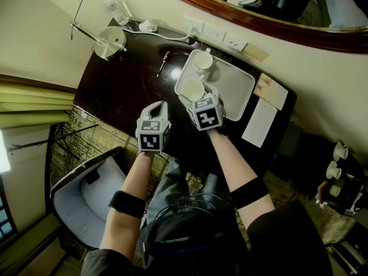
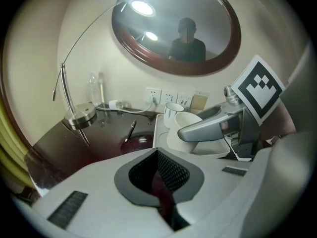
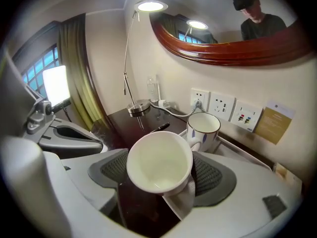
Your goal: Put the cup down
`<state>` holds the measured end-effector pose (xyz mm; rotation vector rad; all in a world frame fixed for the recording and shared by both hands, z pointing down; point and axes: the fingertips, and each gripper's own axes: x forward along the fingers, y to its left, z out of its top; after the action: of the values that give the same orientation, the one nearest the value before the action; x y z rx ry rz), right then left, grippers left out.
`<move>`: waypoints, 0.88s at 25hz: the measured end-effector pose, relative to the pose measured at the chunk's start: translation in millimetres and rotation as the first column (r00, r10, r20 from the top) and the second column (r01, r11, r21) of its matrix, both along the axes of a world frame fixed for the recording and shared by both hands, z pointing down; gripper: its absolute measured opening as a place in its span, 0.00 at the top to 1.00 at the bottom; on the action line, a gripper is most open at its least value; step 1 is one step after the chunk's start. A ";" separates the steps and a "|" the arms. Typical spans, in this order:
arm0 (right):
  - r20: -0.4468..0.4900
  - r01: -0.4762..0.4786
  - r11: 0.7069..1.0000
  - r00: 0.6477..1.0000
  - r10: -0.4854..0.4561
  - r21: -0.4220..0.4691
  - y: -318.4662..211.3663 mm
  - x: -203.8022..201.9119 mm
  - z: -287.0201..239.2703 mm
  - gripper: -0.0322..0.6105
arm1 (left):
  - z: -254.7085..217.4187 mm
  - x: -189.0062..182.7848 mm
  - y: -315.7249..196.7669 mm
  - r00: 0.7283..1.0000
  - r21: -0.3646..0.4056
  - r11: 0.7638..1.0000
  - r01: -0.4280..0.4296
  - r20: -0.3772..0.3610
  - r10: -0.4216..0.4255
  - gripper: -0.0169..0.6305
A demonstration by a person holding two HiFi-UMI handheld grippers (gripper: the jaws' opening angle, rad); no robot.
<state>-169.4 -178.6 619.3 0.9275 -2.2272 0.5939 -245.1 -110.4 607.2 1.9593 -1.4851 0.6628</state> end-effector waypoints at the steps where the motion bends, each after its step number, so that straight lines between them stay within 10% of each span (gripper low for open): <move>1: -0.003 -0.034 0.999 0.999 0.034 -0.001 -3.9 0.5 2.0 0.30 | 0.8 -2.0 -1.9 1.000 0.001 1.000 0.000 -0.001 0.000 0.97; 9: 0.010 -0.290 0.957 0.957 0.290 -0.026 -24.5 10.5 16.1 0.30 | 8.0 -15.5 -5.7 1.000 -0.006 1.000 -0.003 -0.004 0.003 0.97; 22: 0.026 -0.428 0.903 0.903 0.429 -0.036 -35.9 1.0 29.1 0.30 | 18.0 -31.8 -5.8 1.000 -0.015 1.000 0.001 -0.005 -0.001 0.97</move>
<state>-168.5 -214.5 648.4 1.4180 -2.0403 0.8414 -276.9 -116.2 625.2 1.9474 -1.4733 0.6666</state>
